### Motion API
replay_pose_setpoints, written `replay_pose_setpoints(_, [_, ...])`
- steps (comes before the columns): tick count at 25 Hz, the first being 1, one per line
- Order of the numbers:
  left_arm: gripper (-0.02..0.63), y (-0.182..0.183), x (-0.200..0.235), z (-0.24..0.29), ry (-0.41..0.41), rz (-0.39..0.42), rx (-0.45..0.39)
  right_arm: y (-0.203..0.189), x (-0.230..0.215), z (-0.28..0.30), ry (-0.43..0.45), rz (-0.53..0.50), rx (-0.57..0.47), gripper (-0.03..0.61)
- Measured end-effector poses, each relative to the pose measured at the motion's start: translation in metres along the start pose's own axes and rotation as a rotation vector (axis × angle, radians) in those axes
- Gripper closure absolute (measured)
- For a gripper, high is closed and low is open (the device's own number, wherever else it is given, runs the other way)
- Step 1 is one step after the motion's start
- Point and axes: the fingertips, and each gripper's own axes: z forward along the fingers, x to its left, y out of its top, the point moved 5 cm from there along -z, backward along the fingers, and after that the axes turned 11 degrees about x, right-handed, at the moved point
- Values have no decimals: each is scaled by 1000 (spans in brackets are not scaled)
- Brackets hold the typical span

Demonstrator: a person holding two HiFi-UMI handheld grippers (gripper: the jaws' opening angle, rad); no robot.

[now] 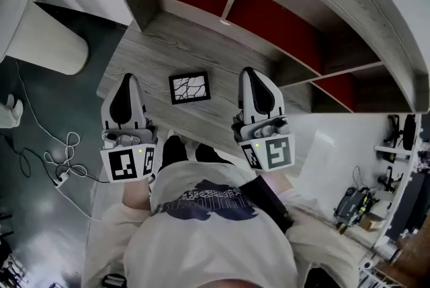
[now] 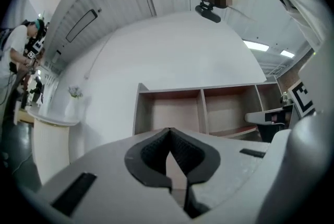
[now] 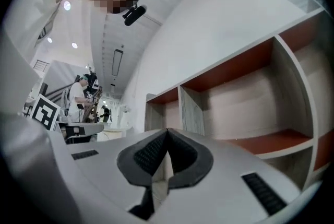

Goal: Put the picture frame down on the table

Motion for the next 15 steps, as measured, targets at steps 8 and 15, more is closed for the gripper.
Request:
replay_pose_setpoints(8, [606,11,-14,-6,37,46,-32,6,-2,-8,14,-41,-22,580])
replay_pose_setpoints(15, [606,9,-17,-6,47,44,-17,5,-7,-9,4,-45,-18,580])
